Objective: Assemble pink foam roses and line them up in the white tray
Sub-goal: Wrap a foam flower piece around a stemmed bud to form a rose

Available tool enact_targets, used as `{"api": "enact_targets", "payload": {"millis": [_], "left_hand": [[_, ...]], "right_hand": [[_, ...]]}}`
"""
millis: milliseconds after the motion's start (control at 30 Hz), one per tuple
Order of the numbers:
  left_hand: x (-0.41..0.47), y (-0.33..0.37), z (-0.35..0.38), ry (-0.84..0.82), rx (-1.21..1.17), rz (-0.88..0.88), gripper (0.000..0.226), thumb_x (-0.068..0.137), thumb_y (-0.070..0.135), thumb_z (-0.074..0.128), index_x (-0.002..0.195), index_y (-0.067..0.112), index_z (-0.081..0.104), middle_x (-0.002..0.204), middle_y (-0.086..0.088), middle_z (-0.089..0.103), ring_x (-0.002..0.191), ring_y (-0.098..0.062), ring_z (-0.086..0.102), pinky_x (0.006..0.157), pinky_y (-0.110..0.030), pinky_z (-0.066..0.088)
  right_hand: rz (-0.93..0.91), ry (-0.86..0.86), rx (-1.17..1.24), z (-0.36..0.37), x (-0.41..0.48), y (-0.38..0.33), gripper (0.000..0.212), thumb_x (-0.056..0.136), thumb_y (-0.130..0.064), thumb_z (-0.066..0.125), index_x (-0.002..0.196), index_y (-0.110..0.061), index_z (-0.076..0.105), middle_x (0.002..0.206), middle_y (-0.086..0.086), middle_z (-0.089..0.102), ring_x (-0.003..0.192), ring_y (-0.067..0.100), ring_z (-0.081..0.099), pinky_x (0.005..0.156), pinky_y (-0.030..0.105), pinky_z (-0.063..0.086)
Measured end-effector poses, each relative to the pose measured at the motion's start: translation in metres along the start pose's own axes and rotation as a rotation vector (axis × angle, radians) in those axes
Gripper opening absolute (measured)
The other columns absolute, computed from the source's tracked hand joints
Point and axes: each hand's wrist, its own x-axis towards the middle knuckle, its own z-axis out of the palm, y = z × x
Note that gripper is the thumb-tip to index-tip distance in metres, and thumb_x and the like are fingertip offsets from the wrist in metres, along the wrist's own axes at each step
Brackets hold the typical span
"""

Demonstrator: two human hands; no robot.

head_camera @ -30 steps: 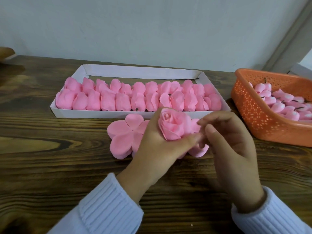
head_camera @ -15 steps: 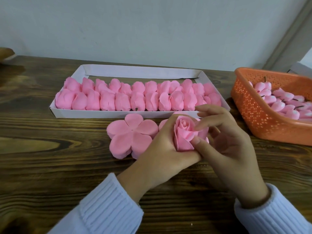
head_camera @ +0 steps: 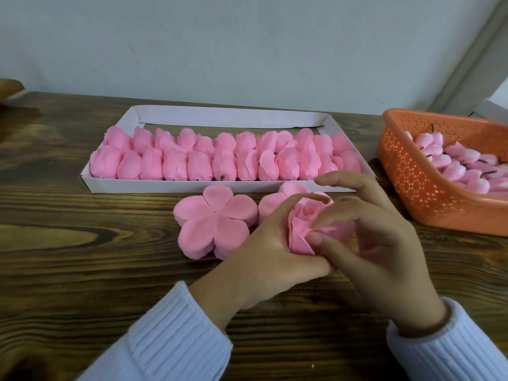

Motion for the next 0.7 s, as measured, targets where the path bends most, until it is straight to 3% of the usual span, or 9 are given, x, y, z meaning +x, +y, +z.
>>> {"api": "enact_targets", "payload": {"millis": [167, 267, 433, 567, 700], "left_hand": [[0.0, 0.001, 0.001, -0.02, -0.002, -0.014, 0.059, 0.072, -0.009, 0.07, 0.121, 0.017, 0.052, 0.108, -0.005, 0.065, 0.104, -0.02, 0.064, 0.089, -0.041, 0.053], [-0.001, -0.001, 0.001, -0.028, 0.009, -0.022, 0.059, 0.07, -0.004, 0.071, 0.12, 0.023, 0.053, 0.111, -0.003, 0.065, 0.107, -0.02, 0.064, 0.091, -0.041, 0.054], [0.001, -0.002, 0.0, -0.024, 0.036, -0.028, 0.061, 0.072, -0.002, 0.072, 0.119, 0.03, 0.051, 0.11, 0.003, 0.065, 0.107, -0.016, 0.063, 0.092, -0.04, 0.053], [0.001, -0.002, 0.0, -0.008, 0.058, -0.023, 0.06, 0.074, -0.004, 0.073, 0.121, 0.026, 0.052, 0.112, 0.007, 0.066, 0.107, -0.011, 0.064, 0.094, -0.036, 0.053], [0.001, -0.002, 0.0, 0.034, 0.057, -0.004, 0.058, 0.075, -0.01, 0.074, 0.122, 0.016, 0.053, 0.107, 0.009, 0.066, 0.105, -0.012, 0.065, 0.092, -0.034, 0.054]], "right_hand": [[-0.044, -0.081, -0.102, -0.005, 0.001, 0.0, 0.019, 0.082, -0.014, 0.065, 0.097, -0.025, 0.063, 0.128, 0.006, 0.05, 0.107, 0.029, 0.055, 0.086, 0.03, 0.044], [-0.068, -0.112, -0.19, -0.009, 0.002, -0.001, 0.013, 0.082, -0.02, 0.064, 0.095, -0.023, 0.064, 0.129, 0.003, 0.05, 0.109, 0.028, 0.053, 0.086, 0.038, 0.045], [-0.037, -0.185, -0.303, -0.013, 0.006, 0.0, 0.016, 0.079, -0.023, 0.062, 0.086, -0.009, 0.065, 0.124, 0.002, 0.055, 0.119, 0.025, 0.049, 0.103, 0.031, 0.034], [-0.025, -0.202, -0.288, -0.014, 0.007, -0.001, 0.011, 0.078, -0.021, 0.062, 0.08, -0.011, 0.066, 0.122, 0.0, 0.055, 0.115, 0.021, 0.05, 0.097, 0.026, 0.036], [-0.061, -0.209, -0.221, -0.013, 0.007, -0.001, 0.011, 0.082, -0.023, 0.064, 0.081, -0.017, 0.074, 0.121, 0.004, 0.055, 0.116, 0.024, 0.051, 0.094, 0.035, 0.041]]}}
